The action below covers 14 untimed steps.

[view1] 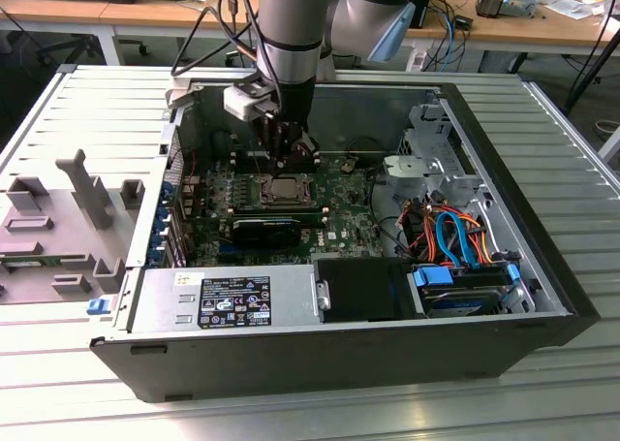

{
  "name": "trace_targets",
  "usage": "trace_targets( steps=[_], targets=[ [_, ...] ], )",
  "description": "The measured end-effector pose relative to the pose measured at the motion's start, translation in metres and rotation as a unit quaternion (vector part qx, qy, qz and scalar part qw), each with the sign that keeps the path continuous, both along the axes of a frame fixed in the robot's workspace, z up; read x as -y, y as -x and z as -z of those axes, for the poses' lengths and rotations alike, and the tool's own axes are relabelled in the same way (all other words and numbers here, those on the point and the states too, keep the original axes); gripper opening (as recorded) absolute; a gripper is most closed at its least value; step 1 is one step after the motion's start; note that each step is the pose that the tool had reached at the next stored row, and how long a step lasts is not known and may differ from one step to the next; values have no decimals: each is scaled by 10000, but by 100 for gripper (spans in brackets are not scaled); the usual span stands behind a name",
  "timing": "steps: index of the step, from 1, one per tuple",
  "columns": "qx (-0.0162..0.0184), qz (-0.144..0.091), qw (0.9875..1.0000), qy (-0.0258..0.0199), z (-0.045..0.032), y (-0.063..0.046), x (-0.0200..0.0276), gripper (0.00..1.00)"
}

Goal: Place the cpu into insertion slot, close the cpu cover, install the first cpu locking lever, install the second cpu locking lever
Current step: 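Install the first cpu locking lever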

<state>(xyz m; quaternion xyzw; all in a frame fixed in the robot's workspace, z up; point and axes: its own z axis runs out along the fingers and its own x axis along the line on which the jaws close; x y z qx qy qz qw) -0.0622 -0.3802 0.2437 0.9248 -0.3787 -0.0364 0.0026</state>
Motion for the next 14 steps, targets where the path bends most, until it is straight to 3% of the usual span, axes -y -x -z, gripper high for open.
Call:
trace_targets(
  steps=[14],
  targets=[
    [0,-221,9998,0,0,0,0,11]
  ],
)
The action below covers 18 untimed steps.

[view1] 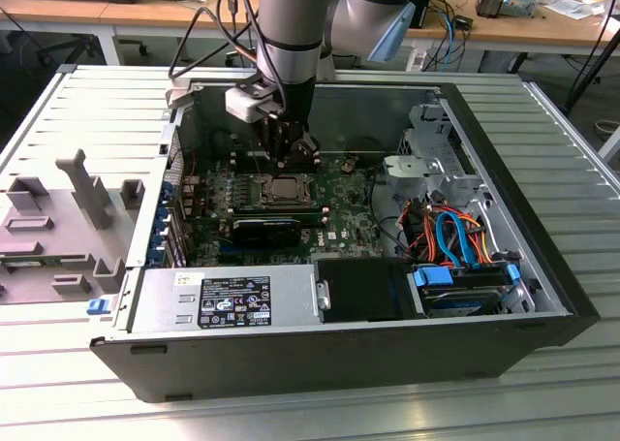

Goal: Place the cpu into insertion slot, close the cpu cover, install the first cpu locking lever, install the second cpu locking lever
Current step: 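Install the first cpu locking lever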

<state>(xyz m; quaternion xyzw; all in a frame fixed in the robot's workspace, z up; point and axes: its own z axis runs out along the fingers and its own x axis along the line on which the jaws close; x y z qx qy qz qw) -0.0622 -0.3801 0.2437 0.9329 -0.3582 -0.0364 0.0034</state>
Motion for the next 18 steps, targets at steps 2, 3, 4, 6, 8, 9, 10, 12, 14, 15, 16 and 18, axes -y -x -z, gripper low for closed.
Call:
trace_targets(
  steps=[2,3,4,6,8,9,10,12,14,15,16,18],
  targets=[
    [0,-30,10000,0,0,0,0,11],
    [0,-53,10000,0,0,0,0,11],
    [0,-72,10000,0,0,0,0,11],
    [0,-98,10000,0,0,0,0,11],
    [0,-137,9999,0,0,0,0,11],
    [0,-150,9999,0,0,0,0,11],
    [0,-172,9999,0,0,0,0,11],
    [0,-197,9998,0,0,0,0,11],
    [0,-232,9997,0,0,0,0,11],
    [0,-246,9997,0,0,0,0,11],
    [0,-263,9997,0,0,0,0,11],
    [0,-297,9996,0,0,0,0,11]
  ],
)
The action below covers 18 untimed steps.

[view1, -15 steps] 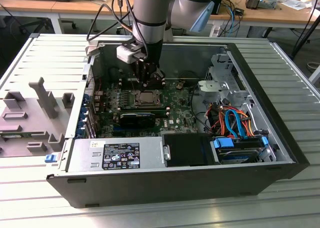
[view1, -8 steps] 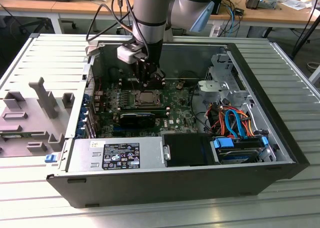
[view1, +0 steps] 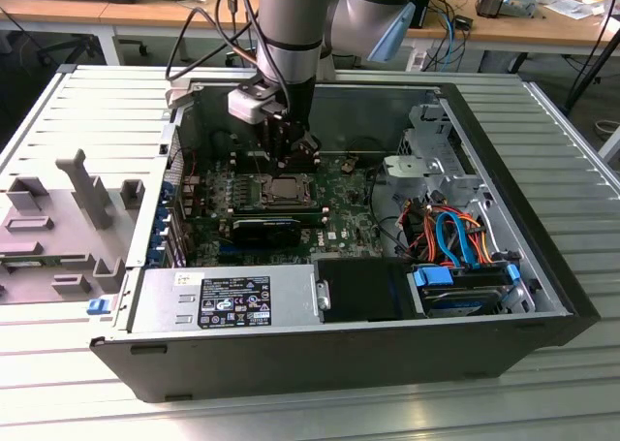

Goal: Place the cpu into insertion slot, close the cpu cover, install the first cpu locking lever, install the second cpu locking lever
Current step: 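Install the first cpu locking lever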

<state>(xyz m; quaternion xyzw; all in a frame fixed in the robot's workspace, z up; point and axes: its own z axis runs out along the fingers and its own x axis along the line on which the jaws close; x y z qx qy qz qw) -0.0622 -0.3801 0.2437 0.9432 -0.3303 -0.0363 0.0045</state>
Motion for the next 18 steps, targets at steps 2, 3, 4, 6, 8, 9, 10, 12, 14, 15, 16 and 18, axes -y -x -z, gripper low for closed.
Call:
trace_targets(
  steps=[2,3,4,6,8,9,10,12,14,15,16,18],
  targets=[
    [0,-45,10000,-1,0,0,0,11],
    [0,-71,10000,0,0,0,0,11],
    [0,-89,10000,0,0,0,0,11],
    [0,-119,9999,0,0,0,0,11],
    [0,-147,9999,0,0,0,0,11],
    [0,-162,9999,0,0,0,0,11],
    [0,-172,9999,0,0,0,0,11],
    [0,-200,9998,0,0,0,0,11],
    [0,-238,9997,0,0,0,0,11],
    [0,-249,9997,0,0,0,0,11],
    [0,-276,9996,0,0,0,0,11],
    [0,-318,9995,0,0,0,0,11]
  ],
)
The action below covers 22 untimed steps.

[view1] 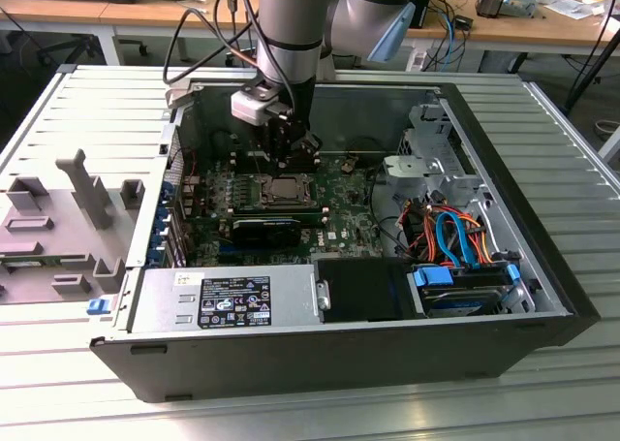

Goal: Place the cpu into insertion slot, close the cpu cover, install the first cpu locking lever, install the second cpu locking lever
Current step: 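Install the first cpu locking lever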

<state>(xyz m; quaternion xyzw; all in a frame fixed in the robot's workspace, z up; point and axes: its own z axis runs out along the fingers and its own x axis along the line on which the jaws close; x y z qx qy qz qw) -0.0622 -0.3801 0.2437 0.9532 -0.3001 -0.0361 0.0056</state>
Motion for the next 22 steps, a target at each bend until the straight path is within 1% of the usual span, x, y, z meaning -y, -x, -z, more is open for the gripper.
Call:
trace_targets(
  steps=[12,22],
  targets=[
    [0,-222,9998,0,0,0,0,11],
    [0,-356,9994,0,0,0,0,11]
  ],
)
